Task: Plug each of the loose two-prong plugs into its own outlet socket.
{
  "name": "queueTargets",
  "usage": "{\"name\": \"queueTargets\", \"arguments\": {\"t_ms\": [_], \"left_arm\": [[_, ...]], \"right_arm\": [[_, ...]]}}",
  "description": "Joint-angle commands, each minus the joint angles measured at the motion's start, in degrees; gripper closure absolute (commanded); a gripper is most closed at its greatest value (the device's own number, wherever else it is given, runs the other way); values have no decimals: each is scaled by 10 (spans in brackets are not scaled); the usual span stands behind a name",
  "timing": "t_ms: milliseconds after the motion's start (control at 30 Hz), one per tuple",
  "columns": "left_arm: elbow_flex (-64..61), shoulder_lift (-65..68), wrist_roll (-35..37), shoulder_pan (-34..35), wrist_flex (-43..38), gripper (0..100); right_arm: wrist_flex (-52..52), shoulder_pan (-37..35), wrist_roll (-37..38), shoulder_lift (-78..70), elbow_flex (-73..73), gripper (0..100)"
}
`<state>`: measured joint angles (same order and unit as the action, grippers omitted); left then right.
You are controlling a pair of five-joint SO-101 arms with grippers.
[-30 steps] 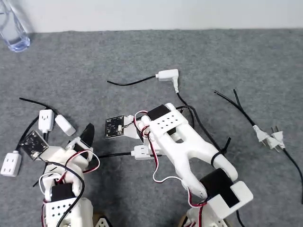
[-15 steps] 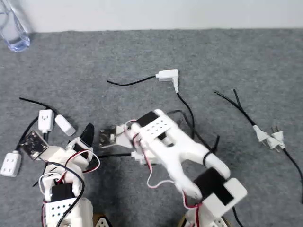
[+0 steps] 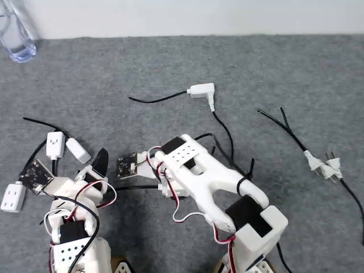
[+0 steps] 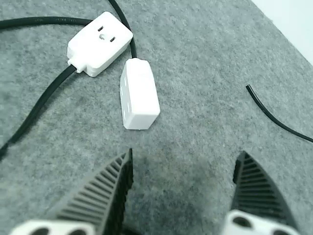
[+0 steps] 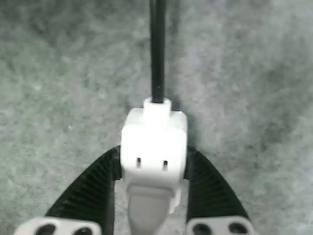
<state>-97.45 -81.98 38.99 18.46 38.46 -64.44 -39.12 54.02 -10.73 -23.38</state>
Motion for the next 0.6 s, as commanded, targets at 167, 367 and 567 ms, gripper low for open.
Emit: {"name": "queueTargets", "arguments": {"t_ms": [167, 367, 567], "left_arm": [[7, -5, -3, 4, -18, 682], [7, -5, -3, 4, -18, 682], [7, -5, -3, 3, -18, 682]], "right_arm": [[1, 54, 54, 52, 36, 991], [-40, 114, 57, 79, 156, 991], [-65, 174, 45, 83, 287, 991]]}}
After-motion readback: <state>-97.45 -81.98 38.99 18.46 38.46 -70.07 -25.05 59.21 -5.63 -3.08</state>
